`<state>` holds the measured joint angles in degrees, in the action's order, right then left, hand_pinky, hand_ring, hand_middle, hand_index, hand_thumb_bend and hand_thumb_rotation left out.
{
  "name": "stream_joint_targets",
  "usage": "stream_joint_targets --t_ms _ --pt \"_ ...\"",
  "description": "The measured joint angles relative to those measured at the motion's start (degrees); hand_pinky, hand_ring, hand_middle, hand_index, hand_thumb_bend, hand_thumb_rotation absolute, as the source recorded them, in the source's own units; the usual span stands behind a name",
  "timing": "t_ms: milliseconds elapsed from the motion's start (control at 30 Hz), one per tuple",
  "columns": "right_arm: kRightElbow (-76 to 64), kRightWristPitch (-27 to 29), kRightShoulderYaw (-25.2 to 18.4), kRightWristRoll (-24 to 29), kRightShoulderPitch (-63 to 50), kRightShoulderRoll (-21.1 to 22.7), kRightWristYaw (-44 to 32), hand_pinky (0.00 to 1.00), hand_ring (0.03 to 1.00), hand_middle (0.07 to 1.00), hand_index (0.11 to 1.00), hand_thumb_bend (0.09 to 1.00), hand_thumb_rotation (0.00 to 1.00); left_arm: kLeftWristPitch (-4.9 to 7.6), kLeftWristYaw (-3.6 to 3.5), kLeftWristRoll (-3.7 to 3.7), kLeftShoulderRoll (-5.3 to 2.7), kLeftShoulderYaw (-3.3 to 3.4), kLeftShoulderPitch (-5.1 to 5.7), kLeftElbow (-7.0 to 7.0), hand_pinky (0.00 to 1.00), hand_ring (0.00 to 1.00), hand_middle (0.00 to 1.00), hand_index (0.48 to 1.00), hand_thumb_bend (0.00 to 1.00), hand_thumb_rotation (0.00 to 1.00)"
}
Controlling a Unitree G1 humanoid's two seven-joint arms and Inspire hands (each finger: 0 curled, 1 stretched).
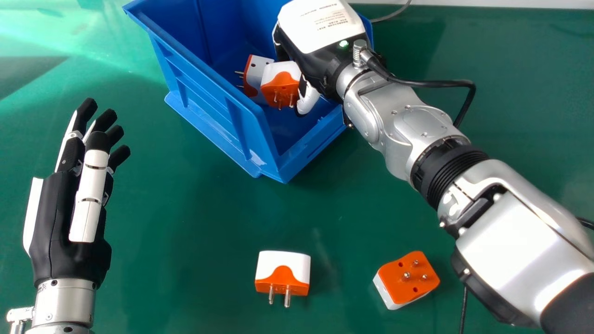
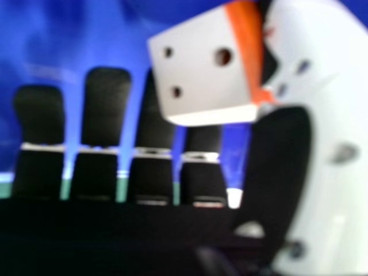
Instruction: Pick all objects and put in blue box
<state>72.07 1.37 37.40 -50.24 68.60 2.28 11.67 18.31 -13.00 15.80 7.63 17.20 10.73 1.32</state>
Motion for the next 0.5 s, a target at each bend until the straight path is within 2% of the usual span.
stream_joint_targets --t_ms 133,267,500 --pt "0.0 -0.3 0.3 0.0 0.0 0.0 -0.1 0.23 0.314 0.436 0.511 0.514 0.0 0.14 -0.12 0.09 -0.01 0.0 -0.03 0.0 0.88 0.91 0.92 0.93 0.5 0.78" --pt "0.0 -0.4 0.4 0.1 0.0 0.0 -0.1 0.24 0.318 0.437 0.511 0.514 0.0 0.16 0.12 0.01 -0.01 0.0 -0.03 -0.01 0.88 0.91 0.92 0.928 0.5 0.78" --pt "0.0 -2.5 0.4 0.6 0.2 -0.8 -1.9 0.27 0.355 0.448 0.509 0.517 0.0 0.53 0.14 -0.04 0.0 -0.01 -0.09 -0.01 0.87 0.9 0.91 0.92 0.49 0.78"
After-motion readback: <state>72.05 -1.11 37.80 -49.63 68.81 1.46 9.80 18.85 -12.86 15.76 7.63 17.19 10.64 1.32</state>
